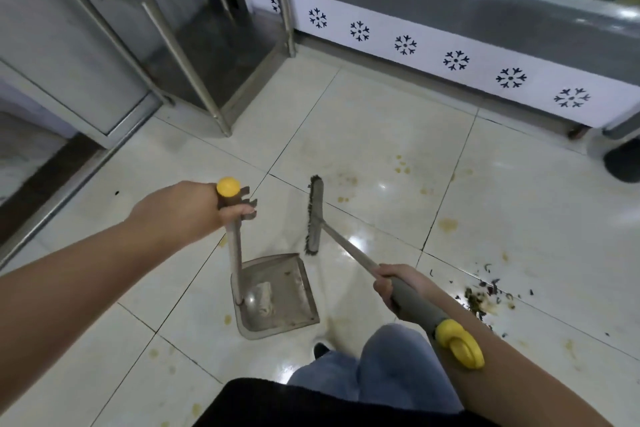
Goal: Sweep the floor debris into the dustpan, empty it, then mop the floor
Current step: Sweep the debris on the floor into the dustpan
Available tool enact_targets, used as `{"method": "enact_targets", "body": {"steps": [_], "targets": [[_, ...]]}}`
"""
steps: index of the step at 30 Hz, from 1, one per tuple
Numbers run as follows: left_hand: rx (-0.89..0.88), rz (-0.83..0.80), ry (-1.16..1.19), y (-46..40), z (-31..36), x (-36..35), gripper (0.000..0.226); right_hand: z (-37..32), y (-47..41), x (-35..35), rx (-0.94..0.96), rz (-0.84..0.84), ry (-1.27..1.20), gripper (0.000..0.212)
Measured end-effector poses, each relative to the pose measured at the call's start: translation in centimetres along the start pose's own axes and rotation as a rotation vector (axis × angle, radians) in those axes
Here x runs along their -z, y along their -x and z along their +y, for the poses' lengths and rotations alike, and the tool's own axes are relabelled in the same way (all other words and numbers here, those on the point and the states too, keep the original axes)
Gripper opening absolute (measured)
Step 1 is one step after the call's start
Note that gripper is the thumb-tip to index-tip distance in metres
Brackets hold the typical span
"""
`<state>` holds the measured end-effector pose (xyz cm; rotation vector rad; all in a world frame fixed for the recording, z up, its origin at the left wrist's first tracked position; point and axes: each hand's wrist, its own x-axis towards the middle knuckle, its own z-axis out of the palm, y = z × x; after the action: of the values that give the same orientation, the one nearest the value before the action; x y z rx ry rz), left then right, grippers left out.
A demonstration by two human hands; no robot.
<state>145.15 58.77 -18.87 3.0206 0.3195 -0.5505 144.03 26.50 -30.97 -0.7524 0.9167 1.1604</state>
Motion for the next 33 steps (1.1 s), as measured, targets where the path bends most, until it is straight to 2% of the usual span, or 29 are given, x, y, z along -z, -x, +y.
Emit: {"method": "enact_targets", "body": {"steps": [5,10,12,15,19,23,27,33], "targets": [[0.036,0.028,0.004,-4.4,-1.9,2.9,0.055,-4.1,-2.4,-3.9,-0.041,-0.058,-0.062,0.022],[0.107,0.034,-0.022,-9.7,0.1,4.7,0.050,-11.1,-8.6,-8.4,-0.072,-0.128,-0.005,0.047],[0.129,0.013,-0.001,-12.3,1.5,5.3,0.050,-14.2,-10.8,-10.1,-0.122,-0.176,-0.170,0.038],[0.123,-0.038,-0.052,-16.7,3.0,6.1,0.050,-19.0,-13.8,-11.6,-0.098,-0.186,-0.381,0.028],[0.082,-0.005,-0.170,-20.7,4.4,7.0,0.053,-24.0,-15.4,-10.6,-0.087,-0.065,-0.291,0.027],[0.035,-0.066,-0.200,-21.3,6.1,7.1,0.055,-24.4,-13.6,-6.8,-0.081,0.006,-0.287,0.027],[-0.009,-0.051,-0.183,-20.6,7.4,6.9,0.054,-22.8,-11.3,-3.6,-0.067,0.033,-0.385,0.028],[-0.028,-0.048,-0.124,-19.6,5.6,7.0,0.054,-18.8,-9.6,-0.7,0.021,0.080,-0.443,0.019]]}}
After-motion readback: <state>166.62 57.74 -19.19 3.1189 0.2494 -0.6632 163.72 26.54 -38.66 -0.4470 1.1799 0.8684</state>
